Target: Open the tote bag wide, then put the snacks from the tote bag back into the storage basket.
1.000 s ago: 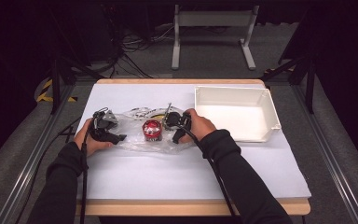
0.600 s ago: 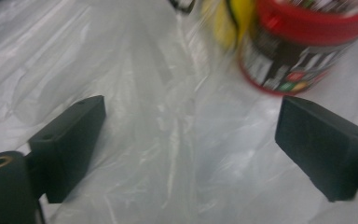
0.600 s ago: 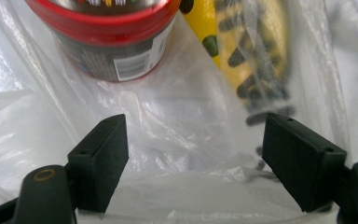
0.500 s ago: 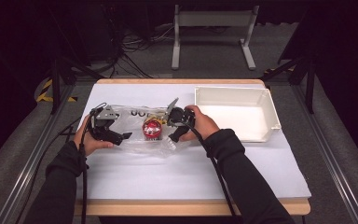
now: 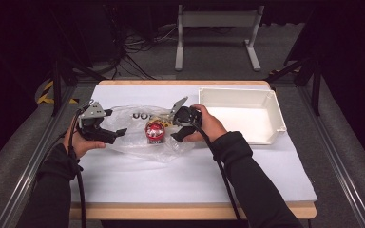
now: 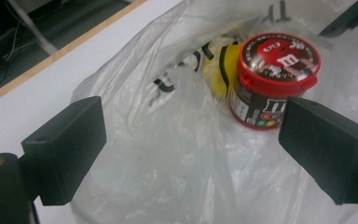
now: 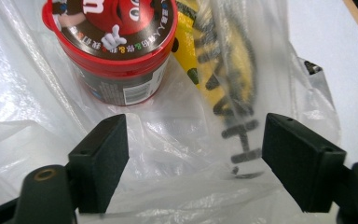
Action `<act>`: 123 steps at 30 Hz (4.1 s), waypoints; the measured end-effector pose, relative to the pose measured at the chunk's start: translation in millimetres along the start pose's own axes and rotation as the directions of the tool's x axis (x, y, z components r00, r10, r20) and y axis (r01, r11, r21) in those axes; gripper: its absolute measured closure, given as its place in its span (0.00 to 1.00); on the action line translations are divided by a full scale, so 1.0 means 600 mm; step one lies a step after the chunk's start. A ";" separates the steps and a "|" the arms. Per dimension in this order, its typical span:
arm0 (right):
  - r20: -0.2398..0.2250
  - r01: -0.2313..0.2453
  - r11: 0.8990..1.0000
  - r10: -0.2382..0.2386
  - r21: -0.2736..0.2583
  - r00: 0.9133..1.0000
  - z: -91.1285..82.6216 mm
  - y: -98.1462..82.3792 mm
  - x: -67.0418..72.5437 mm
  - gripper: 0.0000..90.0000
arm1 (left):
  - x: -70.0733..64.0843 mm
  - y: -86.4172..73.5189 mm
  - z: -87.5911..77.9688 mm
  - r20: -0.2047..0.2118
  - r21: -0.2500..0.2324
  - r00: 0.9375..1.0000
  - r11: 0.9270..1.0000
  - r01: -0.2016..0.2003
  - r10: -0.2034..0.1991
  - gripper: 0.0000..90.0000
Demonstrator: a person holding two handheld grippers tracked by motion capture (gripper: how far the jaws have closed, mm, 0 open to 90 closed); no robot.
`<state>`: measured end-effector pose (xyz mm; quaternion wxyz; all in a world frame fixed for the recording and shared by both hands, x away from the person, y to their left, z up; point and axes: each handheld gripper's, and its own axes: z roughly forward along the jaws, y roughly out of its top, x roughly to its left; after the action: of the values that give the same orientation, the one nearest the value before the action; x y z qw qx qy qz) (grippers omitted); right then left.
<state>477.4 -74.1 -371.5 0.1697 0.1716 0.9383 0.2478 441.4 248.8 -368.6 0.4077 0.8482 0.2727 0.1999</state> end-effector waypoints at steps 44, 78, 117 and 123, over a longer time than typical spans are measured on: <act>-0.084 -0.004 0.994 -0.005 -0.109 0.996 0.010 0.069 0.046 0.31 | -0.146 -0.178 -0.028 -0.076 -0.081 0.993 0.993 0.081 -0.087 0.08; -0.109 -0.046 0.999 0.043 -0.021 0.993 0.053 0.077 0.048 0.25 | -0.143 -0.178 -0.024 -0.044 -0.061 0.994 0.994 0.092 -0.095 0.08; -0.054 -0.011 0.998 0.008 -0.061 0.999 -0.030 0.100 0.035 0.25 | -0.141 -0.180 -0.025 -0.029 -0.066 0.996 0.994 0.088 -0.090 0.08; -0.075 0.009 1.000 -0.009 -0.003 0.997 -0.036 0.107 0.033 0.25 | -0.141 -0.180 -0.025 -0.024 -0.064 0.996 0.994 0.088 -0.089 0.08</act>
<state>466.6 -22.7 -324.8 0.1357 0.1577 0.9445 0.2544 335.4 260.5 -456.0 0.4387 0.8193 0.3091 0.2017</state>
